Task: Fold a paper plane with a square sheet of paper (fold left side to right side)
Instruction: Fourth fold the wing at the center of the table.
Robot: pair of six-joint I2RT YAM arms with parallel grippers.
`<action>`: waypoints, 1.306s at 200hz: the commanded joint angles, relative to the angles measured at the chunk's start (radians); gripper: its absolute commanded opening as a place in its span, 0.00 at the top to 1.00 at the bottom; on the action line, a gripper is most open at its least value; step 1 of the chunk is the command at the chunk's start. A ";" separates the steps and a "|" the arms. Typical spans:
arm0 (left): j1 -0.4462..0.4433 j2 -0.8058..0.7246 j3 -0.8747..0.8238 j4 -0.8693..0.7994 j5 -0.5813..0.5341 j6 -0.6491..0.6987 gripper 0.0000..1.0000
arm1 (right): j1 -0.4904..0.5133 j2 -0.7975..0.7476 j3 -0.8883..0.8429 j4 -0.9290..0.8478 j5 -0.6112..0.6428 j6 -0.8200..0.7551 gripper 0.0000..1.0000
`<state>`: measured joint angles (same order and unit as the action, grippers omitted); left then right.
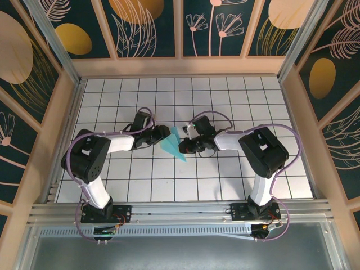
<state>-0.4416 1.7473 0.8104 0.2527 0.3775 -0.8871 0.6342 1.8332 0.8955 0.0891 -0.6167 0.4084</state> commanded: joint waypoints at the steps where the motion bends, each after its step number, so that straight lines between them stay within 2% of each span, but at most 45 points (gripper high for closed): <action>1: 0.002 -0.089 -0.006 -0.057 -0.076 0.030 0.52 | -0.023 0.021 -0.025 0.064 -0.099 0.072 1.00; 22: 0.009 -0.123 -0.037 -0.062 -0.082 0.038 0.54 | -0.034 0.024 -0.037 0.087 -0.123 0.088 1.00; 49: 0.005 -0.131 -0.063 -0.036 -0.018 0.037 0.59 | -0.042 0.032 -0.043 0.101 -0.141 0.100 1.00; 146: -0.046 -0.003 0.008 -0.055 0.000 0.046 0.58 | -0.044 0.040 -0.044 0.102 -0.134 0.099 1.00; 261: -0.069 0.050 0.026 -0.041 -0.003 0.031 0.58 | -0.042 0.065 -0.043 0.104 -0.137 0.098 1.00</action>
<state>-0.5045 1.7786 0.8230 0.2123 0.3656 -0.8574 0.5964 1.8816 0.8673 0.1783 -0.7349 0.5045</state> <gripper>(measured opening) 0.422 0.049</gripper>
